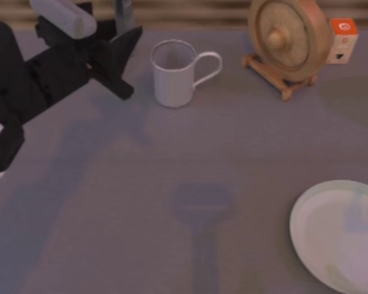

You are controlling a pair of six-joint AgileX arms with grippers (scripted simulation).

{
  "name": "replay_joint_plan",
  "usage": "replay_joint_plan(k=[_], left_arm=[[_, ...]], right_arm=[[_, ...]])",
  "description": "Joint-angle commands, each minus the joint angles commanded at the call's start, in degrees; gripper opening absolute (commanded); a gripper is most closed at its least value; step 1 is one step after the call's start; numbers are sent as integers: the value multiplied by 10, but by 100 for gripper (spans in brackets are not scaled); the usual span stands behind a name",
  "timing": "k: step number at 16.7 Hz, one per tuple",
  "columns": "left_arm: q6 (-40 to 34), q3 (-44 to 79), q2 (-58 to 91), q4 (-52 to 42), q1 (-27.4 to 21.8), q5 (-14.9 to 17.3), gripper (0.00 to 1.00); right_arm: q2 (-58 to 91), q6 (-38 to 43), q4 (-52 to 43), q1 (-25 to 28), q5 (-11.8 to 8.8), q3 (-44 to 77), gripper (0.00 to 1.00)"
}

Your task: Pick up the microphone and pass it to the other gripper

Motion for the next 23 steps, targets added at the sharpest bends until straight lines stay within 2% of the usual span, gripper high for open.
replay_joint_plan(k=[4,6,8,13,15,23], left_arm=[[0,3,2,-1,-5,-3,0],[1,5,0,-1,-25,-24,0],[0,7,-4,-3,-62,-63,0],[-3,10,-20,-12,-180,-190,0],[-3,11,-26,-13,-208,-218,0],[-3,12,-28,-14,-213,-223,0]], right_arm=[[0,0,0,0,0,0,100],[0,0,0,0,0,0,100],[0,0,0,0,0,0,100],[0,0,0,0,0,0,100],[0,0,0,0,0,0,100],[0,0,0,0,0,0,100]])
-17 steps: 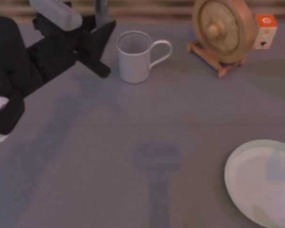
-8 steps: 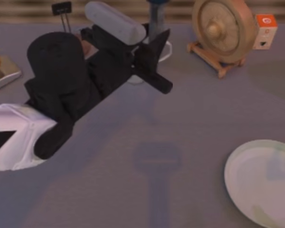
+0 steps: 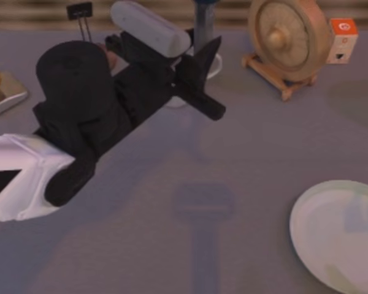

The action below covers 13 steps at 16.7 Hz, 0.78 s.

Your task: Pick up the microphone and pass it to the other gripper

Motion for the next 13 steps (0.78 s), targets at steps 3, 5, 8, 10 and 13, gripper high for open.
replay_joint_plan(k=[3,5,8,10,13], left_arm=[[0,0,0,0,0,0,0],[0,0,0,0,0,0,0],[0,0,0,0,0,0,0],[0,0,0,0,0,0,0],[0,0,0,0,0,0,0]], right_arm=[[0,0,0,0,0,0,100],[7,0,5,5,-2,5,100],[63,2,40,38,-15,43,100],[132,5,76,72,-27,81,100],[274,8,139,133,-50,149,100]])
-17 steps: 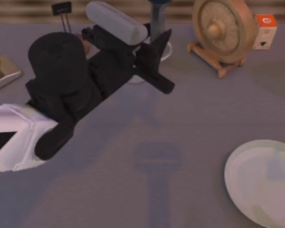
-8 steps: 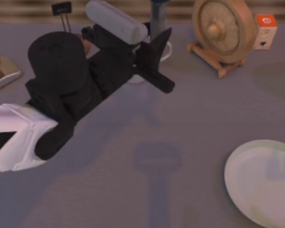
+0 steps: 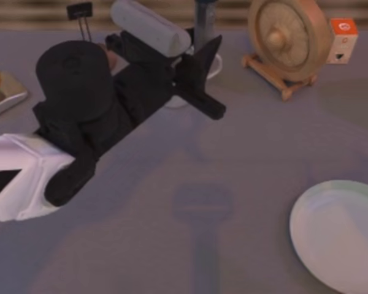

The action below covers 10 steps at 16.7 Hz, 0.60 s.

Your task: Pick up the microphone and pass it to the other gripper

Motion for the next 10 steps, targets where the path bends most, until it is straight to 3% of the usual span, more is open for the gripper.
replay_joint_plan(k=[10], left_arm=[[0,0,0,0,0,0,0]], right_arm=[[390,13,185,181,-68,198,100]])
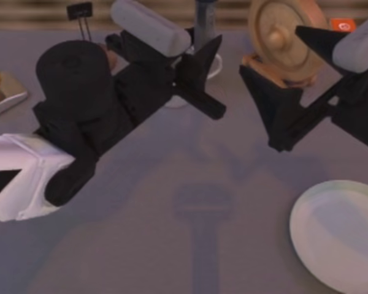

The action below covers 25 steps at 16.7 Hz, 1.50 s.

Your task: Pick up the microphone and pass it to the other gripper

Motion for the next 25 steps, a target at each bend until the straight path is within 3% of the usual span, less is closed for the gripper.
replay_joint_plan(k=[9,18,23,25], left_arm=[[0,0,0,0,0,0,0],[0,0,0,0,0,0,0],[0,0,0,0,0,0,0],[0,0,0,0,0,0,0]], right_arm=[[45,1,23,20,-6,30,100],[256,0,52,53,30,210,100],[265,0,53,55,32,219,100],[265,0,53,55,32,219,85]])
